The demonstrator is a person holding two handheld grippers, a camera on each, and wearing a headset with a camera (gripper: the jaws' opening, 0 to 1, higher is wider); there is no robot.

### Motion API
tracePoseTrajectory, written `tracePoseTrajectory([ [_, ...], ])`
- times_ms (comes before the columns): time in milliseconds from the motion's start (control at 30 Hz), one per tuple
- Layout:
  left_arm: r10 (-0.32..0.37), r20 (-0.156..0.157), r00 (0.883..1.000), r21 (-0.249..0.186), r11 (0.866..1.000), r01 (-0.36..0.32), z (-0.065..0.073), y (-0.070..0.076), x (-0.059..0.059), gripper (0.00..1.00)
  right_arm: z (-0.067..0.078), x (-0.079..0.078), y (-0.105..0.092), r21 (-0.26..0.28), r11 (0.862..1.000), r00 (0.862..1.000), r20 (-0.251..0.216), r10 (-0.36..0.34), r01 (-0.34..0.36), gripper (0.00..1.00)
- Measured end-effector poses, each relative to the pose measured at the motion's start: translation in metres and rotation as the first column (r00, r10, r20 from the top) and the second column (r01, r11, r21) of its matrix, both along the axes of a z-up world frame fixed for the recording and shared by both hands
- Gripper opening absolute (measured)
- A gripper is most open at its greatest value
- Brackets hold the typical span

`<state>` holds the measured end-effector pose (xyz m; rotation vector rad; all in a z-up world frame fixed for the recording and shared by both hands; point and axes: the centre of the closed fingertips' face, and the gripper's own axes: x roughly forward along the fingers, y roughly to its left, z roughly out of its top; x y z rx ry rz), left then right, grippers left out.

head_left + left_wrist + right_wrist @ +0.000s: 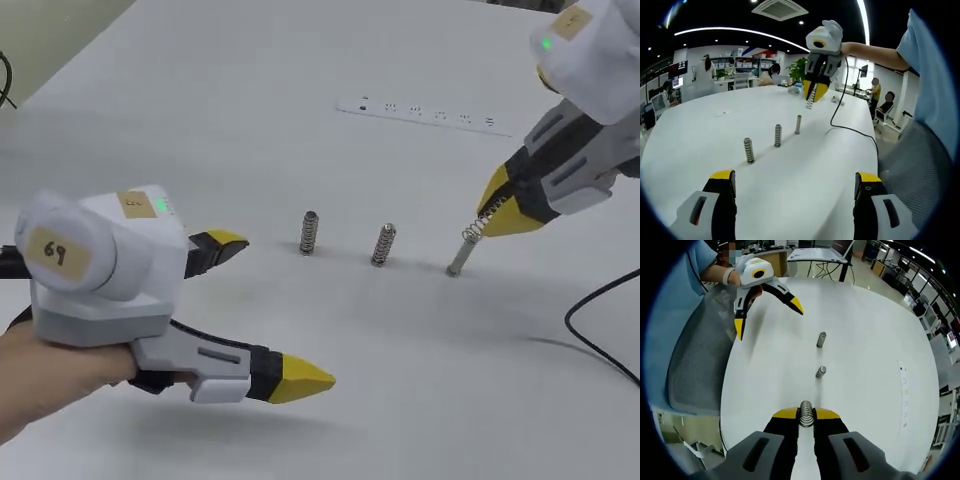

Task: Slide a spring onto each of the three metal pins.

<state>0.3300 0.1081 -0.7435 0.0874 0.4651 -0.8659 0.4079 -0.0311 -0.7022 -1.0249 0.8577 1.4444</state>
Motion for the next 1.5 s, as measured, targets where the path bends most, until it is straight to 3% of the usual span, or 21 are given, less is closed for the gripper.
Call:
tracePoseTrajectory([
  [367,0.002,-0.013,1.0,-0.001,1.0,-0.002,-0.004,0.0,0.0,0.95,-0.012,0.018,-0.011,-0.077,0.997,0.999,0.029,0.017,-0.015,0.07],
  [767,0.012,-0.03,0.999,-0.003,1.0,-0.012,-0.009,0.003,-0.001,0.94,-0.025,0.021,-0.013,-0.125,0.991,0.999,0.019,0.042,-0.04,0.07],
  [1500,0.016,-0.055,0.998,-0.006,1.0,-0.017,-0.017,0.007,-0.004,0.91,-0.035,0.021,-0.012,-0.147,0.988,0.999,0.003,0.053,-0.052,0.08],
])
